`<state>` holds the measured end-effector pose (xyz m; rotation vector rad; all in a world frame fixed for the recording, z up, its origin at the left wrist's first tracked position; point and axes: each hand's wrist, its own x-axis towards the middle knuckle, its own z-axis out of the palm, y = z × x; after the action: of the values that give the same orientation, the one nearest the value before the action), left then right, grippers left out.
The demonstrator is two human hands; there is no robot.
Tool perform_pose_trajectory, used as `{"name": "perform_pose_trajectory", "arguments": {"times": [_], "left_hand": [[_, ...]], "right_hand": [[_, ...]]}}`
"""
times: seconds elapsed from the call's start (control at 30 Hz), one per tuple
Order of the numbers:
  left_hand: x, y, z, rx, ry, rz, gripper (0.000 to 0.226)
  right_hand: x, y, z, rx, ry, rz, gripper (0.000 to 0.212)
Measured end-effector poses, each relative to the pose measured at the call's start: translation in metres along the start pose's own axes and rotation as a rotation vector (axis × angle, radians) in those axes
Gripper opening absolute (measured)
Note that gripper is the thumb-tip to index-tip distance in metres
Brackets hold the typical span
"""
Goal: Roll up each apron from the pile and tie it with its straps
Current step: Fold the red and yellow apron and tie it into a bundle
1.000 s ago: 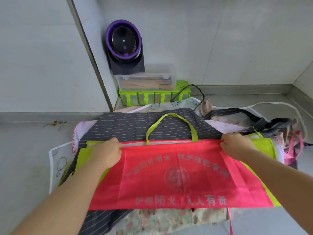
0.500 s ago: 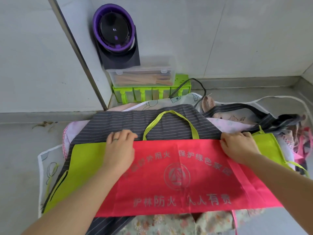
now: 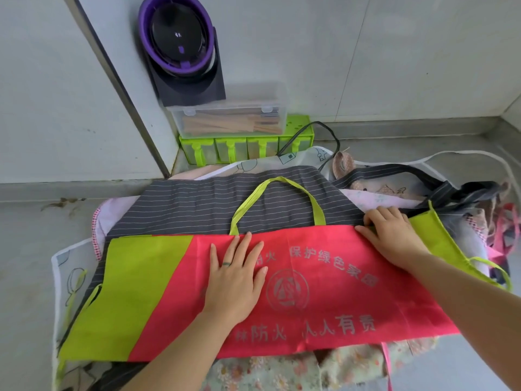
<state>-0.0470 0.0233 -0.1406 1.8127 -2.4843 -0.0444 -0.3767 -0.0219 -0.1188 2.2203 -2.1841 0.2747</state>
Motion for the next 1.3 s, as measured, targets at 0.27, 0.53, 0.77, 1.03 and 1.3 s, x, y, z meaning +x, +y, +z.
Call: {"name": "perform_pose_trajectory", "arguments": {"times": [0.27, 0.53, 0.77, 1.03, 1.3], "left_hand": [[0.000, 0.001, 0.002, -0.024, 0.011, -0.020, 0.053], [-0.002, -0.001, 0.005, -0.026, 0.029, -0.055, 0.056], [-0.002, -0.018, -0.003, -0.071, -0.023, 0.005, 0.064], [-0.027, -0.048, -0.036, 0.011, 0.164, -0.073, 0.051], [-0.043, -0.058, -0.026, 0.063, 0.032, -0.002, 0.051]], "right_hand": [[-0.059, -0.106, -0.035, 0.263, 0.141, -0.313, 0.030], [-0.075, -0.055, 0.004, -0.046, -0.214, -0.022, 0.087], [-0.064, -0.006, 0.004, -0.104, -0.333, 0.242, 0.095], [-0.072, -0.104, -0.009, 0.005, 0.032, -0.062, 0.066], [-0.086, -0.164, 0.022, -0.048, -0.203, -0.171, 0.076]]}}
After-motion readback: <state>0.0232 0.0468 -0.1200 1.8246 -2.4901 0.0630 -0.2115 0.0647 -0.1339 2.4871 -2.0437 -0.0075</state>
